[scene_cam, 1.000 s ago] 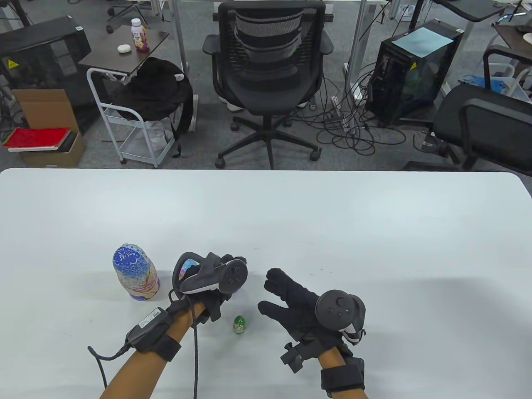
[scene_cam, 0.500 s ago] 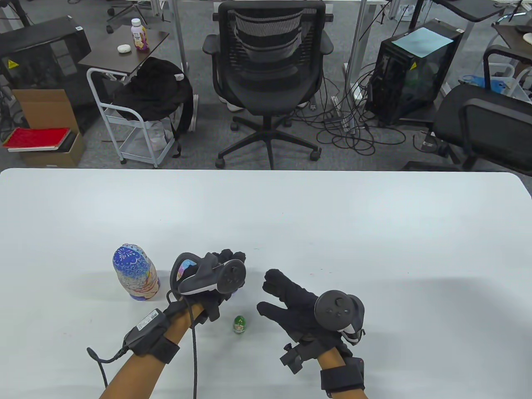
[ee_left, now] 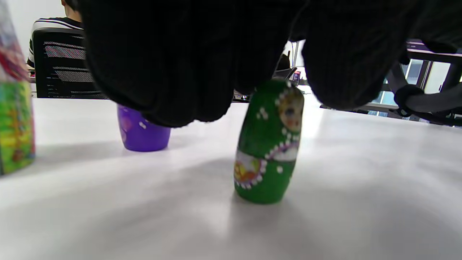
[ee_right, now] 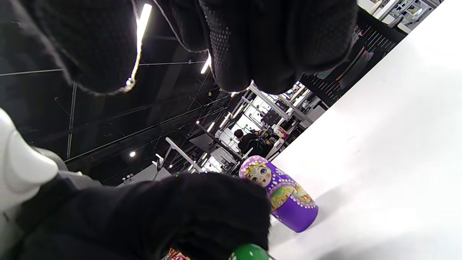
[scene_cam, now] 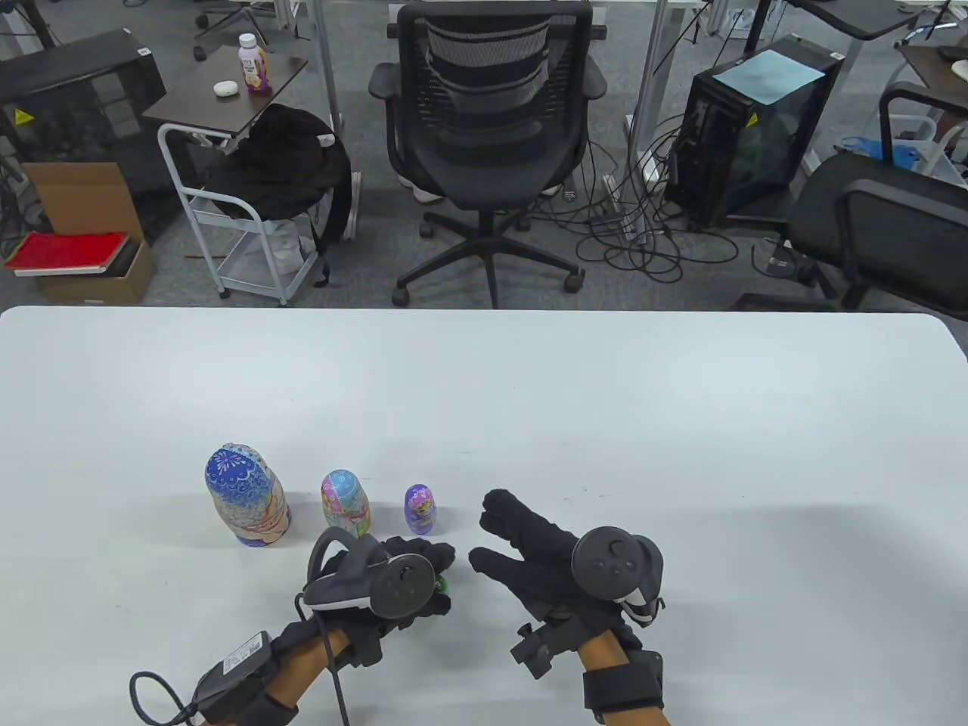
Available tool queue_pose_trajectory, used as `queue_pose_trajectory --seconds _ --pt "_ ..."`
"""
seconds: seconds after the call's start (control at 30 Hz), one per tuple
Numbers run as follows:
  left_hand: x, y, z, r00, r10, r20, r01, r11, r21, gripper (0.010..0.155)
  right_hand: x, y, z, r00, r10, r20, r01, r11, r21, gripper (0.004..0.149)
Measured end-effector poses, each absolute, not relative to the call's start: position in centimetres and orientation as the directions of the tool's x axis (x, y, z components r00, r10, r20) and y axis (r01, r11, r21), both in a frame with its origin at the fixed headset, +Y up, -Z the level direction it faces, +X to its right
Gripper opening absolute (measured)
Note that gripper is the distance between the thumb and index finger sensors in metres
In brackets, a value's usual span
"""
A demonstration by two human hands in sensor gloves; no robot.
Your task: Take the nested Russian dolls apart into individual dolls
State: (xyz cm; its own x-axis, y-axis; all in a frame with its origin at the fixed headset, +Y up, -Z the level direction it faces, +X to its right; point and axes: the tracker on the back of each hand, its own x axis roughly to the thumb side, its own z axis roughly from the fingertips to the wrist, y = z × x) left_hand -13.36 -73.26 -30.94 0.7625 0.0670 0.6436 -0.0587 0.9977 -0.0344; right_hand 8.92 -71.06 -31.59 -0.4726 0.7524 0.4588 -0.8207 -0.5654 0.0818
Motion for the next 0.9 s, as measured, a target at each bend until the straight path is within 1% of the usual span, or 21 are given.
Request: queue_pose_trajectory --seconds 0.03,0.13,0.17,0.3,0.4,0.47,0.53,0.57,0.63,0.73,0.8,0.9 --pt "-13.2 -73.5 -30.9 0.763 0.067 0.643 -0.061 0.998 -0.032 0.06 8.9 -71.1 -31.6 -0.475 0.752 0.458 -0.819 -0.567 0.082 0.079" --pt "-13.0 -73.6 -30.9 0.758 0.012 0.652 -0.032 0.999 0.02 0.056 8.9 -71.2 -31.7 -0.48 0.752 0.451 -0.816 -0.572 0.086 0.079" --pt "-13.1 -73.4 -30.9 0.764 0.02 0.645 -0.04 0.999 0.017 0.056 8.9 -71.1 -31.7 -0.482 0.751 0.452 -0.814 -0.574 0.087 0.079" --pt "-14.9 -71.5 -31.2 0.764 0.213 0.609 -0.256 0.967 -0.018 0.056 9.8 -69.9 -31.9 -0.514 0.721 0.465 -0.797 -0.602 0.053 0.078" --pt "-16.0 -70.0 -31.2 0.733 0.289 0.616 -0.359 0.933 -0.01 0.056 11.2 -69.4 -32.4 -0.555 0.7 0.449 -0.773 -0.633 0.033 0.078" --pt "-16.6 -69.1 -31.2 0.695 0.358 0.623 -0.452 0.892 -0.008 0.056 12.0 -69.8 -32.7 -0.568 0.699 0.433 -0.763 -0.645 0.04 0.077" --pt "-17.0 -68.4 -31.2 0.635 0.449 0.628 -0.554 0.832 -0.033 0.056 12.1 -70.7 -32.9 -0.546 0.719 0.43 -0.771 -0.632 0.078 0.077" --pt "-17.0 -68.2 -31.2 0.616 0.472 0.63 -0.578 0.815 -0.045 0.056 11.9 -71.2 -33.0 -0.527 0.735 0.426 -0.778 -0.619 0.106 0.077" --pt "-17.0 -67.9 -30.9 0.598 0.484 0.638 -0.597 0.801 -0.048 0.056 10.8 -72.3 -32.9 -0.463 0.785 0.412 -0.787 -0.578 0.217 0.077" --pt "-16.6 -67.8 -30.5 0.577 0.485 0.658 -0.601 0.797 -0.061 0.055 9.3 -72.9 -32.4 -0.389 0.831 0.397 -0.775 -0.528 0.347 0.077" --pt "-16.3 -67.9 -30.2 0.568 0.48 0.669 -0.592 0.802 -0.073 0.055 8.5 -73.0 -32.0 -0.374 0.836 0.403 -0.768 -0.522 0.371 0.077" --pt "-15.8 -67.8 -29.7 0.566 0.451 0.69 -0.59 0.806 -0.043 0.054 7.3 -73.3 -31.4 -0.395 0.812 0.43 -0.733 -0.561 0.386 0.076"
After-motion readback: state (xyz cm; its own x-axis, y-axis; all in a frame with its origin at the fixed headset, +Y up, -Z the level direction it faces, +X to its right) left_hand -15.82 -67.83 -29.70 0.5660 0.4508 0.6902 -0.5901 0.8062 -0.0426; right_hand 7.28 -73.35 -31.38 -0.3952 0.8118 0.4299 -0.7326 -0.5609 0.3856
